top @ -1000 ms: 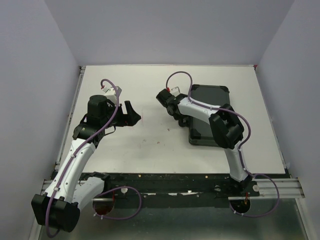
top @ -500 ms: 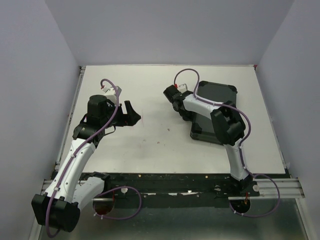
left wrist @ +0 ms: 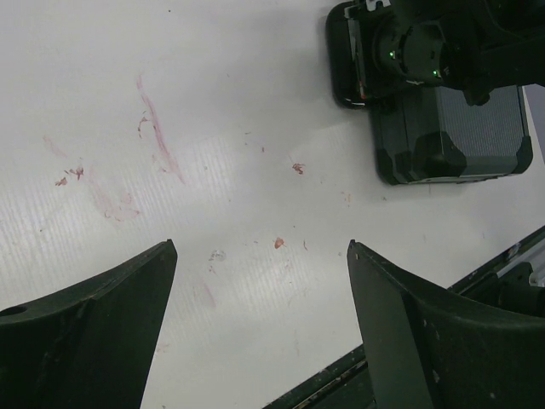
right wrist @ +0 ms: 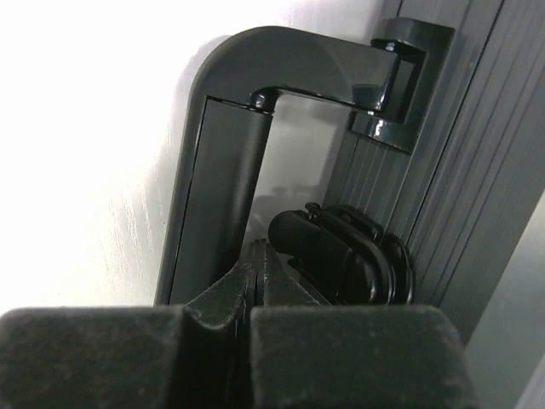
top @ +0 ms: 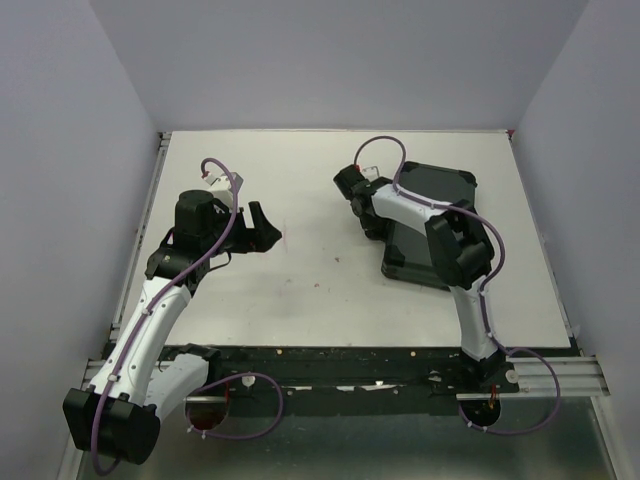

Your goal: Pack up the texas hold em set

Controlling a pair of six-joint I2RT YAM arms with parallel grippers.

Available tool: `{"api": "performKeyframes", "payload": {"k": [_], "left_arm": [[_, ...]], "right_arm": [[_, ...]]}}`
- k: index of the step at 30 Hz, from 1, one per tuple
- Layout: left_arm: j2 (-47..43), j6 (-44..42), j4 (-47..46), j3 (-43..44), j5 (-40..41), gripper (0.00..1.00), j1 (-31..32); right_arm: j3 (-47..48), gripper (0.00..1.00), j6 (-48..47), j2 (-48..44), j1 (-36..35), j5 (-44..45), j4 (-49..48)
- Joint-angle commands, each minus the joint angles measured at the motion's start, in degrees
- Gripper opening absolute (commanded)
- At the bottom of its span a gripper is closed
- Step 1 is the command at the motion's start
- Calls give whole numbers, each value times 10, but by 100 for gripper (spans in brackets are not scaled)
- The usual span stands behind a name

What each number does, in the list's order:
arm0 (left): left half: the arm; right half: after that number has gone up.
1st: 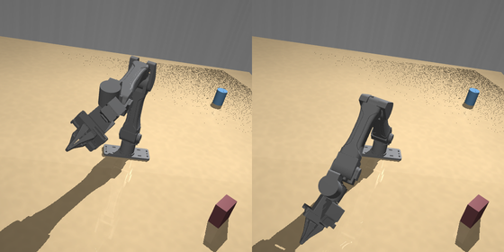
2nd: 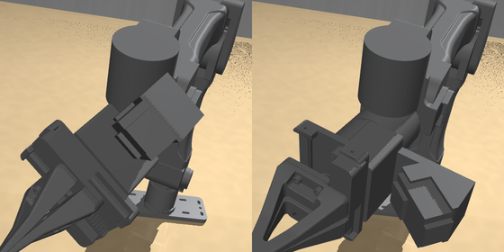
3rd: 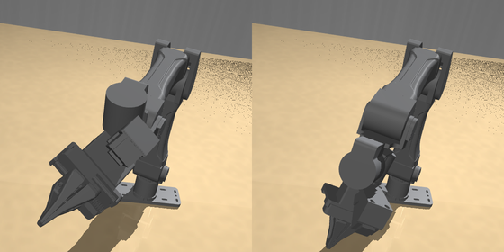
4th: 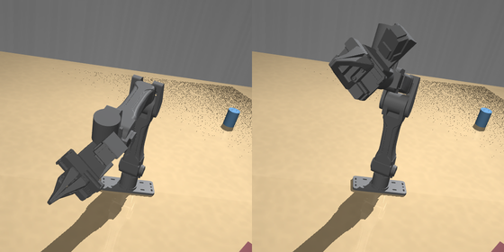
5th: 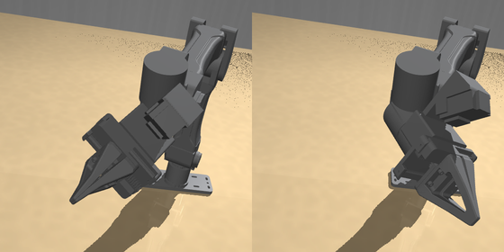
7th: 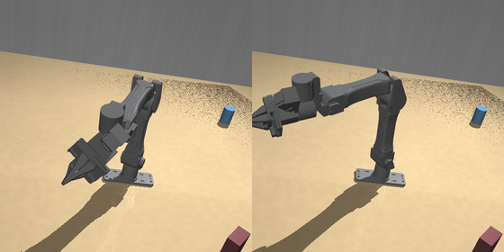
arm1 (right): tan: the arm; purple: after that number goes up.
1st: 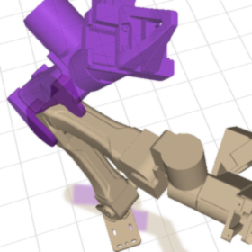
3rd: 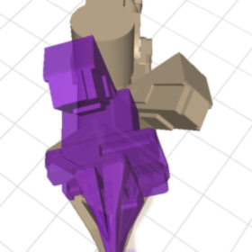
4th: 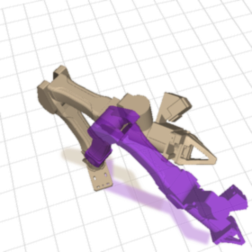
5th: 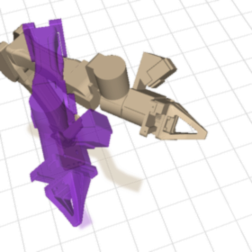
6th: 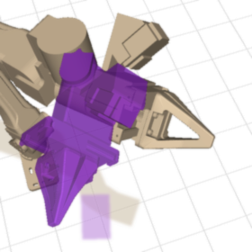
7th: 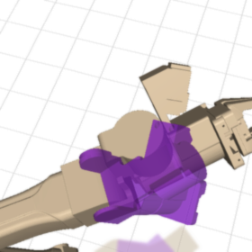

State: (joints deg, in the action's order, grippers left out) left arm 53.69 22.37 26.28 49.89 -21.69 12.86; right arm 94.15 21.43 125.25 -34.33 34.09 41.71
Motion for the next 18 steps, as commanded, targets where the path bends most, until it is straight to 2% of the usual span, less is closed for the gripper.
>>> {"api": "performKeyframes", "payload": {"k": [1, 7, 16, 18], "left_arm": [[-5, -4, 1, -7, -9, 90, -2], [-6, -6, 3, -5, -5, 90, -2], [-7, -9, 6, -4, 2, 91, -3], [-10, -12, 5, -4, 5, 91, -2]], "right_arm": [[4, 5, -9, -3, 34, -73, -19], [38, 8, -24, -46, 34, -125, -34], [52, 17, -37, -100, 37, -93, -29], [34, 20, -32, -122, 51, -108, -44]]}}
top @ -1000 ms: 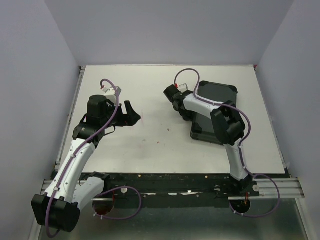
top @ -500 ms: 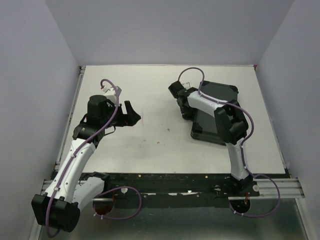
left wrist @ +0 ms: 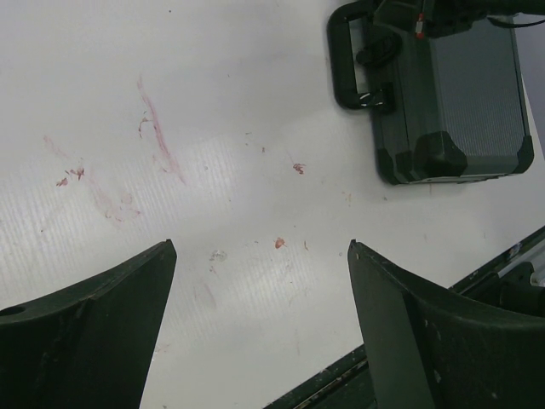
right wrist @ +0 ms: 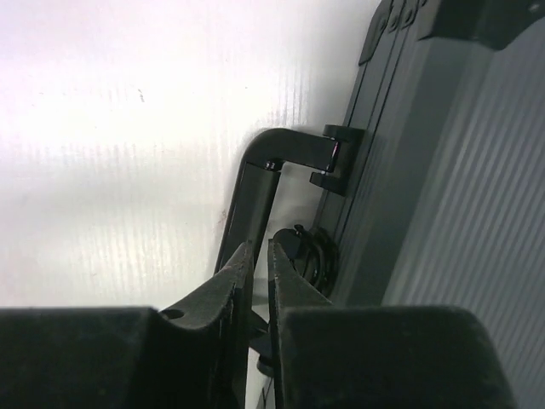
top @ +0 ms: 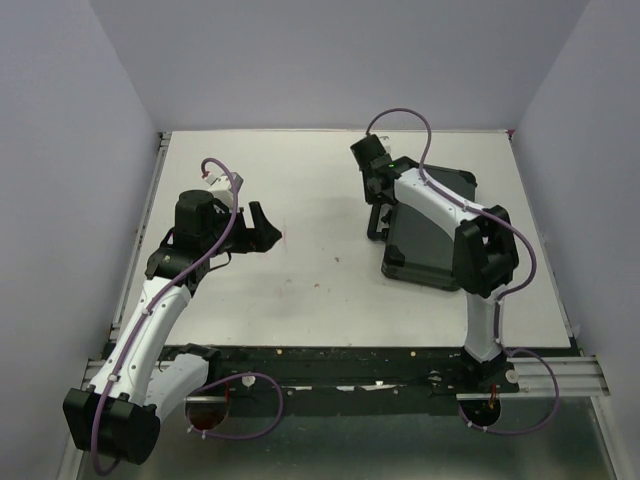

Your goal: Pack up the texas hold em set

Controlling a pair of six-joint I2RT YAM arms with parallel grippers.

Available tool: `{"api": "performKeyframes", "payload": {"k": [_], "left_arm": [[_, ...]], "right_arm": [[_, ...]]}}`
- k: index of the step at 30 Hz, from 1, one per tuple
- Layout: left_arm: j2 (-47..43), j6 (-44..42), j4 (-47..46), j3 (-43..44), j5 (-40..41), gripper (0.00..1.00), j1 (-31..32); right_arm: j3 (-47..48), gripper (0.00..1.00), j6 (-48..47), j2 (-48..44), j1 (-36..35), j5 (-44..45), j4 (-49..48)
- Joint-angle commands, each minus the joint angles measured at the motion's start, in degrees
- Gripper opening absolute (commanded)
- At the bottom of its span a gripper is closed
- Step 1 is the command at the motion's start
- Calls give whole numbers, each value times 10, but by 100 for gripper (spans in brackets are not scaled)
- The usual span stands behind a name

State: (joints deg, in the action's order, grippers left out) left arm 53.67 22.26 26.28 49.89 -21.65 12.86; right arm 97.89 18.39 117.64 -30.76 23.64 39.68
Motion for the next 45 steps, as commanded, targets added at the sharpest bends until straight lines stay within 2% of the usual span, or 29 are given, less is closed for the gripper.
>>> {"api": "performKeyframes", "payload": {"k": [1, 2, 5, 11, 18, 28, 33, 45], "left_arm": [[-14, -12, 4, -4, 6, 91, -3], [-15, -13, 3, -5, 10, 91, -4], [-22, -15, 1, -7, 17, 91, -8], [-45, -20, -8, -12, 40, 91, -22], [-102, -33, -33, -26, 87, 92, -28], [-231, -63, -106, -83, 163, 94, -29], [-254, -68, -113, -89, 190, 95, -30], [-272, -73, -122, -98, 210, 99, -30]], "right_arm": [[-16, 22, 1, -61, 24, -17, -41], [-36, 23, 4, -75, 34, -30, -57], [-88, 35, 14, -123, 61, -49, -104], [-219, 44, 45, -238, 137, -81, -195], [-375, 57, 51, -399, 200, -46, -297], [-559, 62, -45, -629, 203, -23, -467], [-606, 63, -77, -682, 202, -29, -493], [-619, 64, -93, -695, 203, -54, -508]]}}
